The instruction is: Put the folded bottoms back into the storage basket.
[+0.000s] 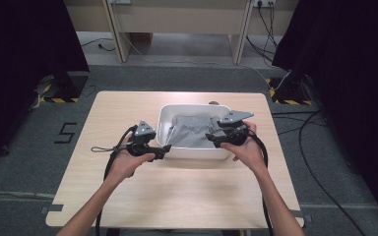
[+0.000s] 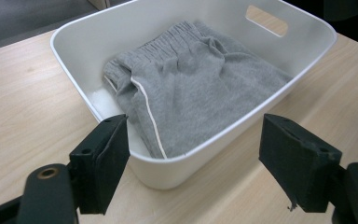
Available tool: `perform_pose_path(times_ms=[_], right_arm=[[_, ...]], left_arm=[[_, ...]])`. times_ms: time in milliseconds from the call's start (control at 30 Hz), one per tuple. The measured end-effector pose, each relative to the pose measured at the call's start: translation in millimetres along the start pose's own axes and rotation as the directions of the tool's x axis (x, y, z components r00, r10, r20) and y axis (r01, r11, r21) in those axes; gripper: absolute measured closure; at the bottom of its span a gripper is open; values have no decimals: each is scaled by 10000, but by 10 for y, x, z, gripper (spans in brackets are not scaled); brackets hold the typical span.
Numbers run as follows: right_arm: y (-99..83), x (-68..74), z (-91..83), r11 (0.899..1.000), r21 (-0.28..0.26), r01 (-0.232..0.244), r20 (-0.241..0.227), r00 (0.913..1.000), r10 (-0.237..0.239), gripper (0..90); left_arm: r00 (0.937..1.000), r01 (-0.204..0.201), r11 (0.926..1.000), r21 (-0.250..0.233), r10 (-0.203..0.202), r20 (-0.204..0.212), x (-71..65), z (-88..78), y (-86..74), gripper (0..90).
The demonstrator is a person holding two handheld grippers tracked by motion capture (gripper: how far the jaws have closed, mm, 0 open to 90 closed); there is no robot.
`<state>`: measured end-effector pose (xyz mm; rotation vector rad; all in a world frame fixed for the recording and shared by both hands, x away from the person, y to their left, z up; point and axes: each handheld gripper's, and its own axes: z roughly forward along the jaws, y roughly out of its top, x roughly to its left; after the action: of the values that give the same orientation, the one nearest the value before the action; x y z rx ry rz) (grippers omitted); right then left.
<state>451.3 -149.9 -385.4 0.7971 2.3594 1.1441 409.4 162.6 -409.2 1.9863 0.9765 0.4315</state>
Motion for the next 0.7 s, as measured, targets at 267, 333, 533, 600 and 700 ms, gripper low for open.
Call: perform_pose_path(times_ms=[267,333,533,600,700], right_arm=[[-106,119,-108,9998,1,194,1,9998,-194,343],[-140,138,-127,9998,-43,173,-16,9998,-173,342],[-279,205,-170,10000,37,77,-39,10000,-77,340],[-322,225,-174,10000,48,29,-38,10000,-29,338],[-388,261,-192,9999,77,78,-25,10000,-78,335]], left_arm=[[10000,75,9999,-94,-75,-31,-10,-115,-192,234],[9999,110,9999,-114,-111,-80,-9,-135,-242,233],[9997,250,9997,-38,-250,-84,-8,-167,-405,232],[9996,242,9997,-101,-244,-124,-19,-189,-451,231],[9998,133,9997,-214,-136,-127,-34,-229,-500,229]])
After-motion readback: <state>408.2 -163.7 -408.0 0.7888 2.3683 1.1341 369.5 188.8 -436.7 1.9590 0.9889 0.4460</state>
